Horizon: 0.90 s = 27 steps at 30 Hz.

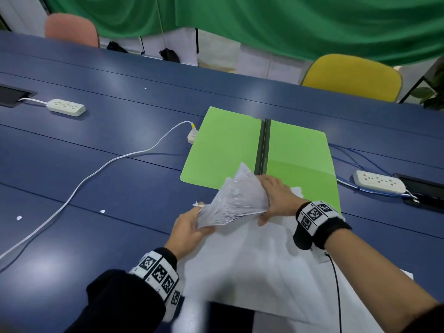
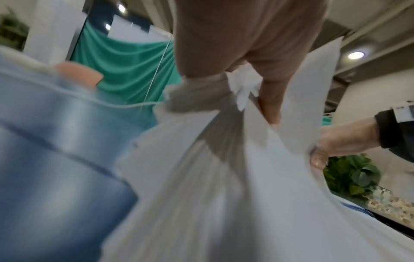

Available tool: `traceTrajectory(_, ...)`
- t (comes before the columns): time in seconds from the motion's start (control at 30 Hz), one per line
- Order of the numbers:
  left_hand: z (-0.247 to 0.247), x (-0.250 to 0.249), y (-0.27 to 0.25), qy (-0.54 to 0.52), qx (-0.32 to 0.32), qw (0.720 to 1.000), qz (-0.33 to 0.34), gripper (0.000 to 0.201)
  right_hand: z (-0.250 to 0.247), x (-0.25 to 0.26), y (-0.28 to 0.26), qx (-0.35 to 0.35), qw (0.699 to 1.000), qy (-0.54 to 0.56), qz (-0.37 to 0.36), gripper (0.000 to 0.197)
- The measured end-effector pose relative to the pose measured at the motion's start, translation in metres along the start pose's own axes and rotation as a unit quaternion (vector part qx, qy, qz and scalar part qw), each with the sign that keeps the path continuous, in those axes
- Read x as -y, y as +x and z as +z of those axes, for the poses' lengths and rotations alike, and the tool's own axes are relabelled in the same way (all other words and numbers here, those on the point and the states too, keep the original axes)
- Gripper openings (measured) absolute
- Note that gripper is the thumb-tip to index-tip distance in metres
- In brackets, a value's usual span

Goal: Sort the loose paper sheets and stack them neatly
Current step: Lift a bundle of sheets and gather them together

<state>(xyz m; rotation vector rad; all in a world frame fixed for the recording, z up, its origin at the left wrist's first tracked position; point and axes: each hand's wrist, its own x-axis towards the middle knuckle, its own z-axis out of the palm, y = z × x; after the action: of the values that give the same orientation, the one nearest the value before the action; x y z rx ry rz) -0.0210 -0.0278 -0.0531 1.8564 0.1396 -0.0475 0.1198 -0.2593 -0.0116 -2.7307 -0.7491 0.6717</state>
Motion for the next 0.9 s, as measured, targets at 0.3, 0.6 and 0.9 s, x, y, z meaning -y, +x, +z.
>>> traceTrajectory(0.3,-0.010,-0.022,0.020,0.062,-0.107,0.992,0.010,0.037,-0.003,0.001,-0.020,-0.056,0.989,0.136,0.019,0.041)
traceTrajectory(0.6,0.049,0.000,-0.026,0.102,-0.374,0.897,-0.211,0.087,0.023,-0.005,-0.026,-0.104,0.988,0.082,0.082,0.036)
traceTrajectory(0.9,0.101,-0.001,-0.035,-0.392,-0.266,0.860,-0.191,0.063,-0.002,-0.026,-0.061,-0.164,0.822,0.545,0.001,0.017)
